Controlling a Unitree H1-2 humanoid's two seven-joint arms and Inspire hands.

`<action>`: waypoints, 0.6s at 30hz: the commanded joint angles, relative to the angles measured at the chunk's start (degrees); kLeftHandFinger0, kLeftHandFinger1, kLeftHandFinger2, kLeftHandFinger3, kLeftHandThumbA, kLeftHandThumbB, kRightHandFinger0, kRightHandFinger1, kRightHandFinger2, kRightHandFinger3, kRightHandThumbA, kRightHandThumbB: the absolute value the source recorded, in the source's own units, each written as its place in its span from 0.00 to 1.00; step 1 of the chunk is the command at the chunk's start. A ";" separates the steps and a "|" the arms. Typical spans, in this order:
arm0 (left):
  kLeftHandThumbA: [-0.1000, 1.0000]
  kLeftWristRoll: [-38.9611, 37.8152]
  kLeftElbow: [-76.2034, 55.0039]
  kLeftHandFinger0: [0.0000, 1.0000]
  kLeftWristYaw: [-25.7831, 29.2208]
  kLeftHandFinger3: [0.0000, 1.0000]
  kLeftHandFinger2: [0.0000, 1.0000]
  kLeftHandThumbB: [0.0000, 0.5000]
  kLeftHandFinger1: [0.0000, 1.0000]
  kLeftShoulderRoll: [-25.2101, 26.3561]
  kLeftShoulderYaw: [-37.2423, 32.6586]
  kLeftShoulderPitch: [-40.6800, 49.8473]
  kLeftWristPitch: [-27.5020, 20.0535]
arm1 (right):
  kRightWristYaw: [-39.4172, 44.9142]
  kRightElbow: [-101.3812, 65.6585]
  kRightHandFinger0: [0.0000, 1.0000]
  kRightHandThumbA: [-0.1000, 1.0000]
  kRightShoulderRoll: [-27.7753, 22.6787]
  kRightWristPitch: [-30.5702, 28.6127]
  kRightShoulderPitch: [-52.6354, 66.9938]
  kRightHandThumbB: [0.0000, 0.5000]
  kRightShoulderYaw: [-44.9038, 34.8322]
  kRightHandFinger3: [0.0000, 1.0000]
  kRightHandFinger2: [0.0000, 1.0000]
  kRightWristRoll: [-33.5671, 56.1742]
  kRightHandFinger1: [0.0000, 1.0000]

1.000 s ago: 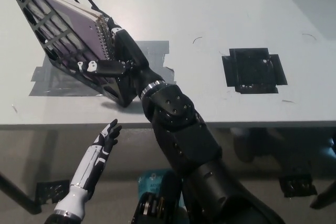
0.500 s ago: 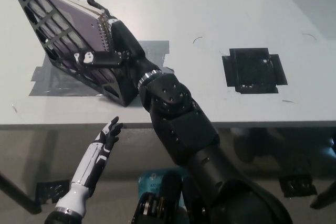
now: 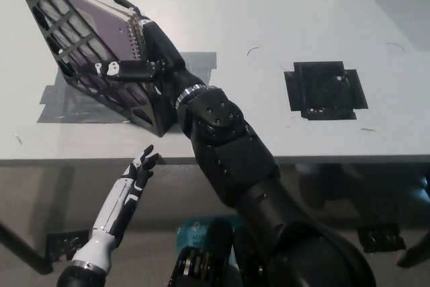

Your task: A shelf with a book inside it is placed on the center of the desk infront of the robot. The robot uses its right hand to grab the book, take it out and hand it to a person.

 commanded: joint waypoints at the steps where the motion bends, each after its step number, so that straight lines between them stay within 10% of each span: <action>1: 1.00 0.63 -1.75 1.00 -0.67 1.00 1.00 0.54 1.00 0.81 -0.13 -1.12 -0.30 | -2.51 0.86 0.83 1.00 0.42 -2.57 -4.49 0.52 -0.72 1.00 0.90 -0.57 0.85; 10: 1.00 2.06 -1.78 1.00 -0.40 1.00 1.00 0.55 1.00 1.18 -0.57 -1.84 -0.33 | -4.09 6.75 0.73 1.00 -0.40 -1.23 -6.05 0.50 -0.72 0.92 0.82 -1.34 0.77; 13: 1.00 1.92 -1.90 1.00 -0.45 1.00 1.00 0.56 1.00 1.14 -0.54 -1.78 -0.06 | -5.50 6.81 0.09 1.00 -0.39 -0.54 -6.53 0.26 -0.51 0.34 0.18 -2.02 0.13; 15: 1.00 1.84 -1.89 1.00 -0.50 1.00 1.00 0.55 1.00 1.12 -0.51 -1.78 -0.02 | -6.46 6.15 0.00 1.00 -0.24 -0.59 -6.52 0.16 -0.37 0.05 0.02 -2.51 0.01; 18: 1.00 1.29 -1.44 1.00 -0.61 1.00 1.00 0.57 1.00 1.03 -0.35 -2.10 -0.23 | -6.17 3.18 0.00 1.00 0.33 -0.43 -5.82 0.20 -0.80 0.00 0.00 -1.67 0.00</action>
